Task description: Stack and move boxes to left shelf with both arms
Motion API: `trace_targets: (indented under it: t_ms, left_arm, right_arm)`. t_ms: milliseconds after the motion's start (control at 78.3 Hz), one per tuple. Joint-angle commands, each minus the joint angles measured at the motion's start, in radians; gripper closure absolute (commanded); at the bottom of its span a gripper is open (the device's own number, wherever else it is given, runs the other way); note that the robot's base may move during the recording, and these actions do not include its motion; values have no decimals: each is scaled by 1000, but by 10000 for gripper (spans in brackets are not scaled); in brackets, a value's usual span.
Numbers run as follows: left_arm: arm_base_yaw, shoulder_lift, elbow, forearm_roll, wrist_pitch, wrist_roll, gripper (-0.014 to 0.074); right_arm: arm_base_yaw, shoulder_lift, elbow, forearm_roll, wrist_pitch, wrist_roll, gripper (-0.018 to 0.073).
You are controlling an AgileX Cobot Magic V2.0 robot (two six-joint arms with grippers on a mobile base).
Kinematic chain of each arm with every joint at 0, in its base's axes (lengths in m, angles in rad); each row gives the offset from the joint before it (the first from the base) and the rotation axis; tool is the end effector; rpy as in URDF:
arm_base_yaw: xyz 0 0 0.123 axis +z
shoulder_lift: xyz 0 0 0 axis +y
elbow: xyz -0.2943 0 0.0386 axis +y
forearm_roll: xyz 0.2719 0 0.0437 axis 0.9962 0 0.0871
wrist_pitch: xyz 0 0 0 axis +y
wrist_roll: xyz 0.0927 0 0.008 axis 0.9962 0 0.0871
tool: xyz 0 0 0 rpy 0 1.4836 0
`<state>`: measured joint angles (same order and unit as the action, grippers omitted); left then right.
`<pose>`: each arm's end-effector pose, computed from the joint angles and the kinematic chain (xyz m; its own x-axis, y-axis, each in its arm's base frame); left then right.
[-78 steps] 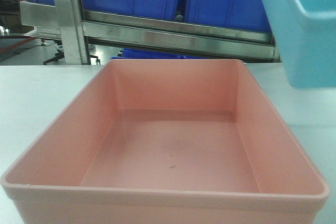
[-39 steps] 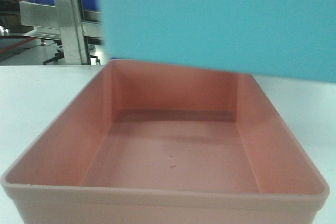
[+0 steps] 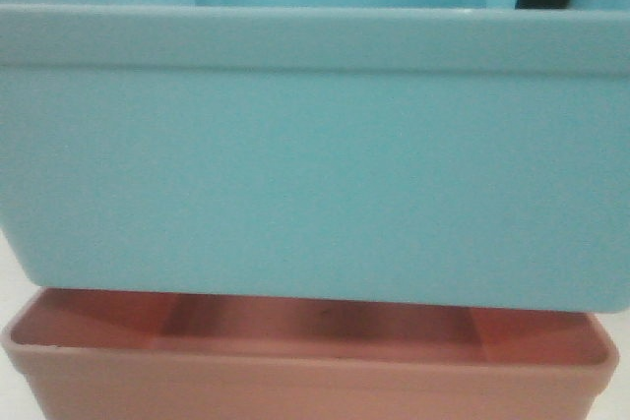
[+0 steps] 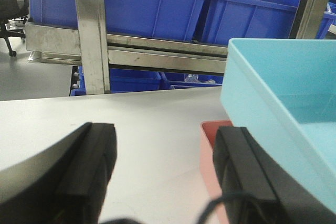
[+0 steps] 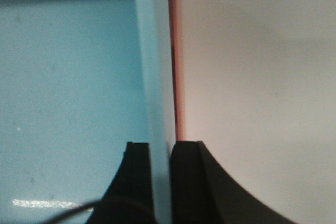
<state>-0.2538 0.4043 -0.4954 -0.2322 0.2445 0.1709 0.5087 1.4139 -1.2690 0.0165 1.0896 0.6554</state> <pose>0.0995 -0.0312 0.3369 -0.0745 -0.0370 -0.9965 0.3009 0.9519 -0.0578 0.2663 0.1501 0.3388 -0.9305 0.1858 -0.3157 0.1021 0.9592 0.2635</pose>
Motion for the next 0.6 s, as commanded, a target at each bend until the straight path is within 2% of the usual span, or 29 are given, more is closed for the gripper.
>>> trace_targets:
  t_ms: [0, 587]
  left_arm:
    - [1, 11, -29, -5, -82, 4, 274]
    - [1, 11, -29, -5, -82, 4, 274]
  right_arm:
    - [3, -17, -34, 4, -87, 19, 504]
    - [11, 61, -33, 9, -104, 21, 504]
